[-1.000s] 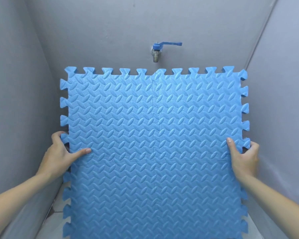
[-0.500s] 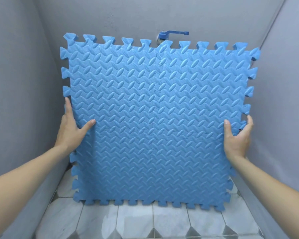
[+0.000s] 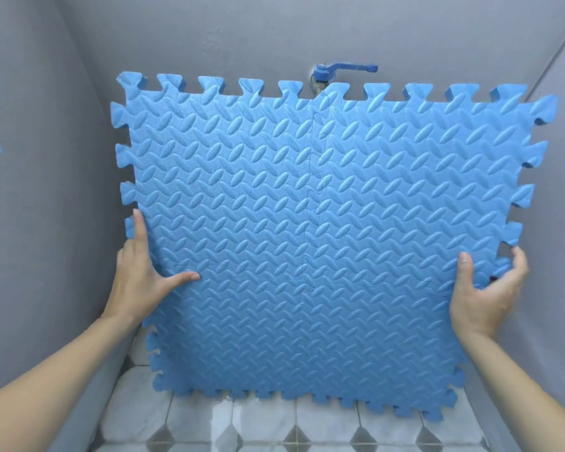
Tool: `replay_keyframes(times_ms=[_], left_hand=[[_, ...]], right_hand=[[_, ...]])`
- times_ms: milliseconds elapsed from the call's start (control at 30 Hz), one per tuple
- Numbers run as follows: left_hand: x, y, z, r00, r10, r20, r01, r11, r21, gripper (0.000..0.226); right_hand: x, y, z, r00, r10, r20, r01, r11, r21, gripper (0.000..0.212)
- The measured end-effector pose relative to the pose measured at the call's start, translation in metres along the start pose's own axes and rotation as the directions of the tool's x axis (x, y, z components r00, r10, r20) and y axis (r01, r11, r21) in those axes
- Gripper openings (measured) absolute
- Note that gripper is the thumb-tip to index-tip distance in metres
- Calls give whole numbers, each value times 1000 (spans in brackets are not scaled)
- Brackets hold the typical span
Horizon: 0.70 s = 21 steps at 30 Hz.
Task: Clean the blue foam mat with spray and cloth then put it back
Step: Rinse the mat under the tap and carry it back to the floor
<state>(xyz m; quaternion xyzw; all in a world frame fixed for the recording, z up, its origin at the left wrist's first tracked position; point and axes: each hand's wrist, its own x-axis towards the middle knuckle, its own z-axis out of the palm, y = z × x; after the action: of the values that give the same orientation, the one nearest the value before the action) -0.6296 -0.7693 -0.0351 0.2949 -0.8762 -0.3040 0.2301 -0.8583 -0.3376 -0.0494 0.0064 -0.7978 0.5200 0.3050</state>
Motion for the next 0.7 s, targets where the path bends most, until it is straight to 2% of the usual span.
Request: replay_keyframes(times_ms=[100,200,367,500,600,700], left_hand=[[3,44,-55,998,-56,29,55,998,19,142],[30,107,-131,993,-99,68,97,994,44,142],[85,227,-277,971,-216,105,206,974,93,141],[108,327,-403,947,-304,106,297,952,79,132],[116,365,-463,945,-294,141,284,955,89,129],[110,405,-532,945,-312,100,308,950,53,132]], right_hand=[[25,-57,-26,994,62,89,-57,997,-56,74],[79,-147,-42,973,155,168,-139,985,-107,75],[192,-339,-64,910,251,331,-170,952,-255,74],[272,-498,-92,845,329,422,-175,915,-364,87],[307,-556,-100,812,318,490,-142,921,-362,90],[332,-620,-113,775,256,578,-67,942,-328,92]])
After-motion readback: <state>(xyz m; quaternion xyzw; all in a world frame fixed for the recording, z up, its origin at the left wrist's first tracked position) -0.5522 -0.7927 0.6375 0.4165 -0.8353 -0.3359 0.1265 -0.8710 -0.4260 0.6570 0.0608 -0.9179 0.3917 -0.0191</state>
